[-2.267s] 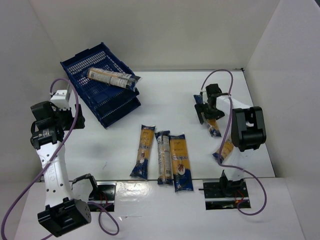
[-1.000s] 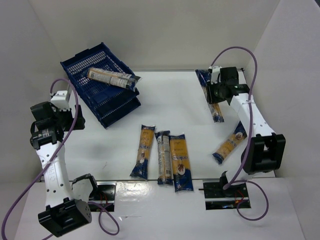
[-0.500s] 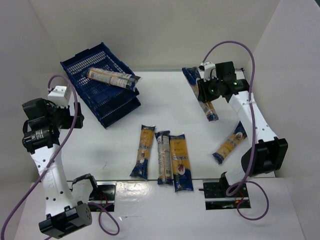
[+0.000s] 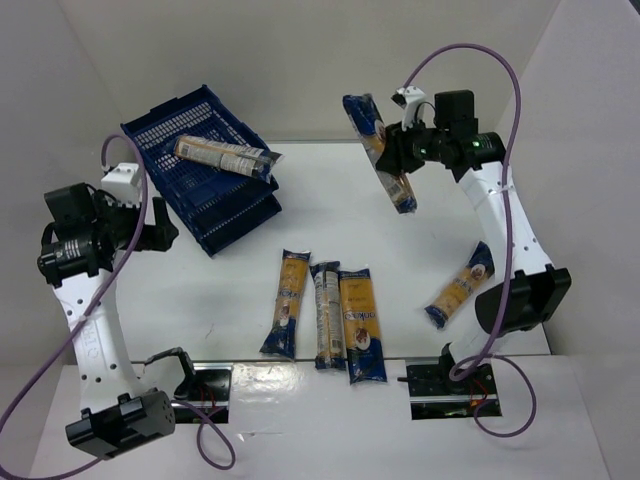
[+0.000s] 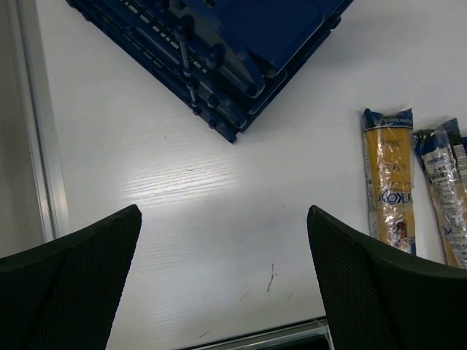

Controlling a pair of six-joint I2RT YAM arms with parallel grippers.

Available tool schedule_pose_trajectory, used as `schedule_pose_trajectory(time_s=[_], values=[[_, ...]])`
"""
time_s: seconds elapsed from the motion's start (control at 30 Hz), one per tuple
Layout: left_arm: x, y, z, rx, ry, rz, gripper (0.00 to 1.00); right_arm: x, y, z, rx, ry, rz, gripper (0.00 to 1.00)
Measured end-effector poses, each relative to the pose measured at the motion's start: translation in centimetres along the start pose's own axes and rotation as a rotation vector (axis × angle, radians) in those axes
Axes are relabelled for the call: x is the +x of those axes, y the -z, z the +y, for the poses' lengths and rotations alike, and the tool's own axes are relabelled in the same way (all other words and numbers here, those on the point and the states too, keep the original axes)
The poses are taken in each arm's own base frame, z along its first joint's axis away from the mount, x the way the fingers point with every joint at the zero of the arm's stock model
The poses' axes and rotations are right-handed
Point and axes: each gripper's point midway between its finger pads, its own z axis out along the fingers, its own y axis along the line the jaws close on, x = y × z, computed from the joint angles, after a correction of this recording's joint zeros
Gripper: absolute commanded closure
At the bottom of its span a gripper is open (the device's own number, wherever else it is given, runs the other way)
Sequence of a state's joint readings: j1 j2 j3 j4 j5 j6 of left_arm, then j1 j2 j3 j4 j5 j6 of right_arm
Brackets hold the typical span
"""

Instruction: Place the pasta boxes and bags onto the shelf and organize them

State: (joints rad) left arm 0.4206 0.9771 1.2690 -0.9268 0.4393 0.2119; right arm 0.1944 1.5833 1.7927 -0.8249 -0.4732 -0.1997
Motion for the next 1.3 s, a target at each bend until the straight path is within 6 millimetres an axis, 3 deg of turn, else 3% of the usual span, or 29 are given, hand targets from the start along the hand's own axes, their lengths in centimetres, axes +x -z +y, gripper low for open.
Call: schedule_pose_trajectory(time_s=[0.33, 0.57, 0.73, 0.87, 1.13, 1.3], values=[[-1.7, -1.0, -1.9, 0.169, 0.032, 0.007, 0.0, -2.8, -3.5, 3.5, -0.295, -0.062, -0.028, 1.0], [-2.0, -1.2, -4.0, 0.314, 0.071, 0.019, 0.0, -5.8, -4.1, 6.0, -0.488, -0.089, -0.081, 1.0], [-4.1, -0.6, -6.0, 0.47, 0.071, -0.025, 0.0, -7.5, -3.9, 8.0, -0.622, -0.091, -0.12, 1.0], [-5.4, -0.6, -7.4, 0.607, 0.098, -0.052, 0.0, -7.4, -4.5, 11.0, -0.74, -0.092, -0.098, 1.0], [-8.3, -1.0, -8.7, 0.865, 0.18, -0.105, 0.0, -6.2, -5.1, 19.3, -1.003, -0.067, -0.021, 1.0], [-10.0, -2.3, -8.0, 0.959, 0.206, -0.126, 0.0, -5.8, -4.4, 21.3, -1.09, -0.059, 0.001, 1.0]])
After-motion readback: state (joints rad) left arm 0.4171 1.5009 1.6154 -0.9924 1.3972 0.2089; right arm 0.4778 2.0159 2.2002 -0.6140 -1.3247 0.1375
